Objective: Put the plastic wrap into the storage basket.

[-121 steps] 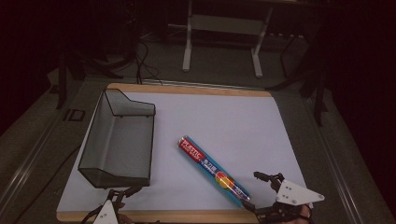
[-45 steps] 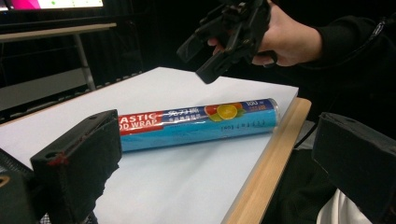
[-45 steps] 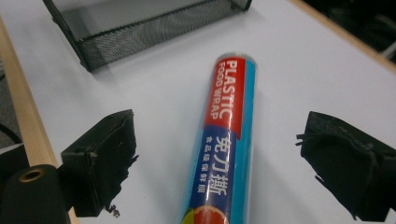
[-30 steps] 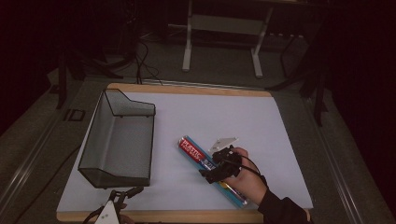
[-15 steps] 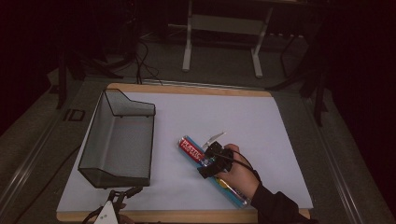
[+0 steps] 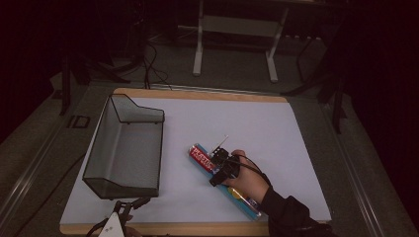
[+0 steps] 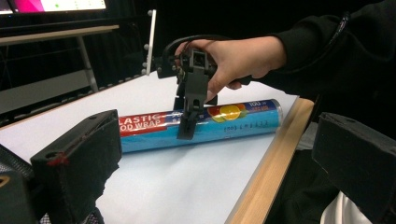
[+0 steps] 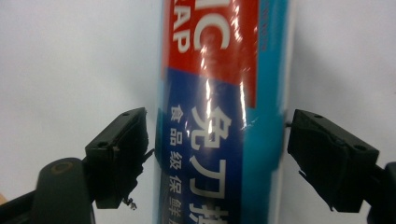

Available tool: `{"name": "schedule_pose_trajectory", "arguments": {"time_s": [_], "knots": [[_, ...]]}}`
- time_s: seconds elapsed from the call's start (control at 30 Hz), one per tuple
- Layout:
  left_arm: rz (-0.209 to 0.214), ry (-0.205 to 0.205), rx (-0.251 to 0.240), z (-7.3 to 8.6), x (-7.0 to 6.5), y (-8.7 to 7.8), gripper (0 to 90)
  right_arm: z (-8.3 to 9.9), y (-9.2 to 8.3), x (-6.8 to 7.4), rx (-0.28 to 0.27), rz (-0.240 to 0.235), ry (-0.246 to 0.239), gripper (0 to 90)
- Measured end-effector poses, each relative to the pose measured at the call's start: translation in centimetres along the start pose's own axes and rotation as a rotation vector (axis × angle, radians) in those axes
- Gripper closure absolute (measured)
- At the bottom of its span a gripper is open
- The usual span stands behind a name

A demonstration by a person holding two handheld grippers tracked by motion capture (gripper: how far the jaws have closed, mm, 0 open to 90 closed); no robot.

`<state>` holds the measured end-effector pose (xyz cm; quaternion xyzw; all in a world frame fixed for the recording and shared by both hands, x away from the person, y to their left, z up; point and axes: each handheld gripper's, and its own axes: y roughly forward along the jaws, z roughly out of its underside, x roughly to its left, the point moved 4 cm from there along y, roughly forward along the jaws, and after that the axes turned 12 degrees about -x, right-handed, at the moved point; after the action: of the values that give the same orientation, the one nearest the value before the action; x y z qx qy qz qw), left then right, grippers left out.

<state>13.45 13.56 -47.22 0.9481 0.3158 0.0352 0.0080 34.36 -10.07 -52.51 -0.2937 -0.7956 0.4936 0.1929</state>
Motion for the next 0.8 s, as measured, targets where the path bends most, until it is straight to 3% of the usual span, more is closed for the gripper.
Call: {"name": "schedule_pose_trajectory", "arguments": {"time_s": [0.13, 0.17, 0.37, 0.43, 0.63, 0.8], "knots": [[0.003, 0.0, 0.001, 0.0, 0.0, 0.0, 2.4, 0.3, 0.5, -0.1, 0.047, -0.013, -0.005, 23.5], [0.005, 0.0, 0.002, 0.0, 0.0, 0.0, 2.4, 0.6, 0.9, -0.1, 0.084, -0.018, -0.005, 23.7], [0.006, 0.001, 0.004, 0.1, 0.0, 0.1, 2.4, 0.9, 1.4, -0.2, 0.135, -0.041, 0.009, 29.3], [0.007, 0.001, 0.008, 0.1, 0.0, 0.1, 2.4, 0.9, 1.5, -0.3, 0.142, -0.049, -0.015, 29.3], [0.006, 0.004, 0.015, 0.2, 0.0, 0.2, 2.4, 0.9, 1.6, -0.5, 0.132, -0.049, 0.046, 31.0], [0.004, 0.007, 0.017, 0.2, 0.0, 0.2, 2.4, 1.0, 1.4, -0.3, 0.114, -0.033, 0.048, 31.5]]}}
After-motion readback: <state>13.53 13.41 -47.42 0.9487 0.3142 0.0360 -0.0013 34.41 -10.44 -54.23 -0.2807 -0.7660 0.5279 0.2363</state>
